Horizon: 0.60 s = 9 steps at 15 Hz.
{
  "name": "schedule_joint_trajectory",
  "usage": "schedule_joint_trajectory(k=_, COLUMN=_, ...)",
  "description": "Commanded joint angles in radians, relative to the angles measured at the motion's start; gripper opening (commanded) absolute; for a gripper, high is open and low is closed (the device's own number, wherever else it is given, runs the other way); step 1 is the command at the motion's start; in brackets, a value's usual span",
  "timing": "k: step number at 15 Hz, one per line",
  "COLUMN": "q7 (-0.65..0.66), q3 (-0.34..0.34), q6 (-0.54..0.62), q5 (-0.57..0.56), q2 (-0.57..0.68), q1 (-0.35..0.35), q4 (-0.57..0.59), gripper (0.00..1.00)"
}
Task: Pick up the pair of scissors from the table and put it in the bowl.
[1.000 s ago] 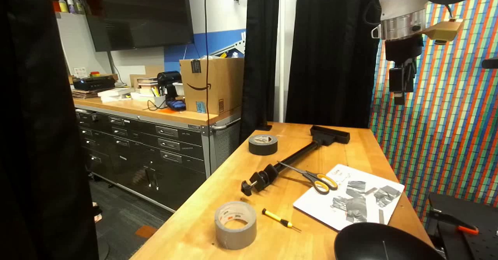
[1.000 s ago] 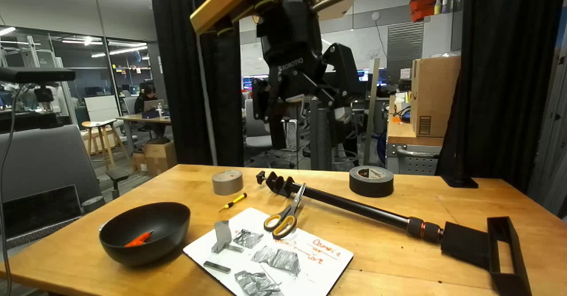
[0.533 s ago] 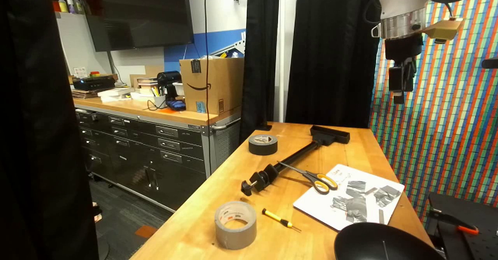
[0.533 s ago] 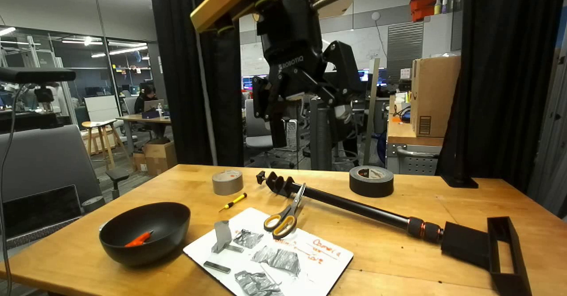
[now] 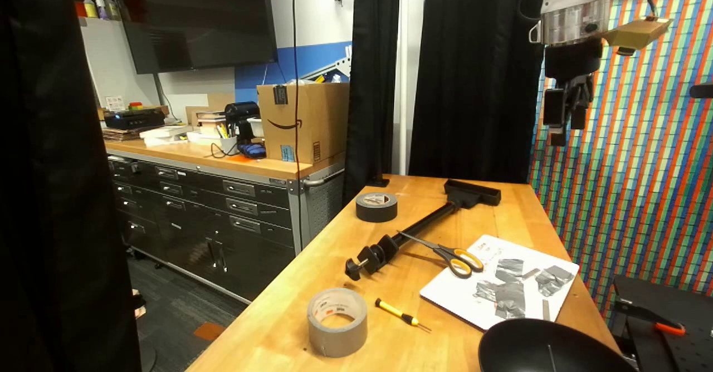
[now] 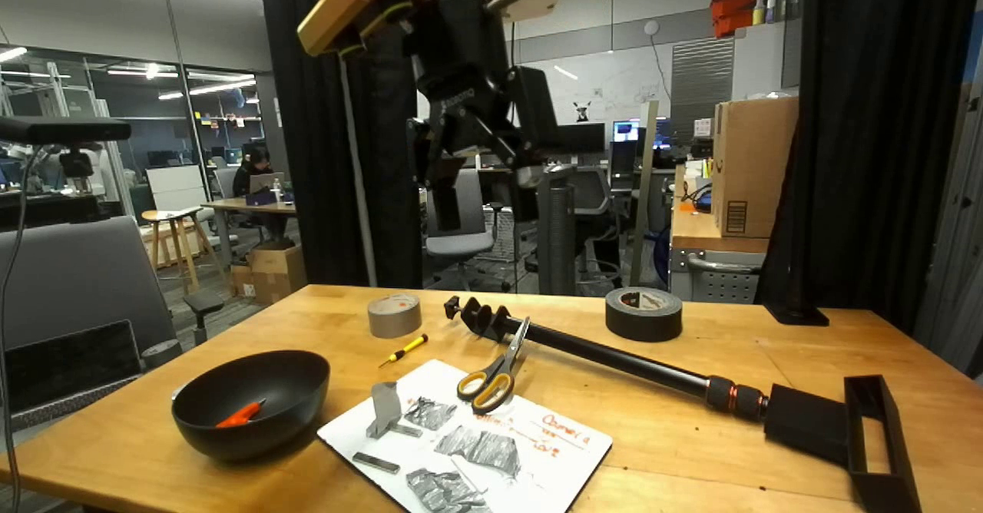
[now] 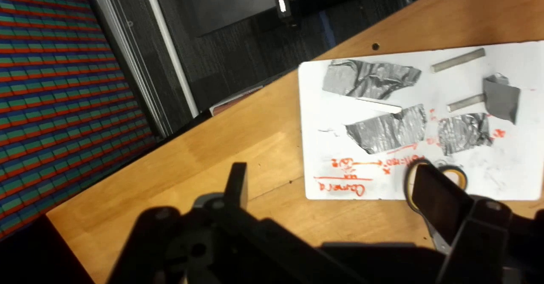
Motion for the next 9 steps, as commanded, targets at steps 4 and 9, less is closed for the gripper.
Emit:
schedule_joint_trajectory(k=4, q7=0.198, q3=0.098, q6=0.158, q5=0.115, q2=0.093, q1=0.064, q4=0.074, gripper=1.00)
schedule_joint_trajectory(k=9, q7=0.268, q3=0.099, q6=0.398, q5=0.079, q2=0.238, q1=0.045, q4=0.062, gripper=1.00)
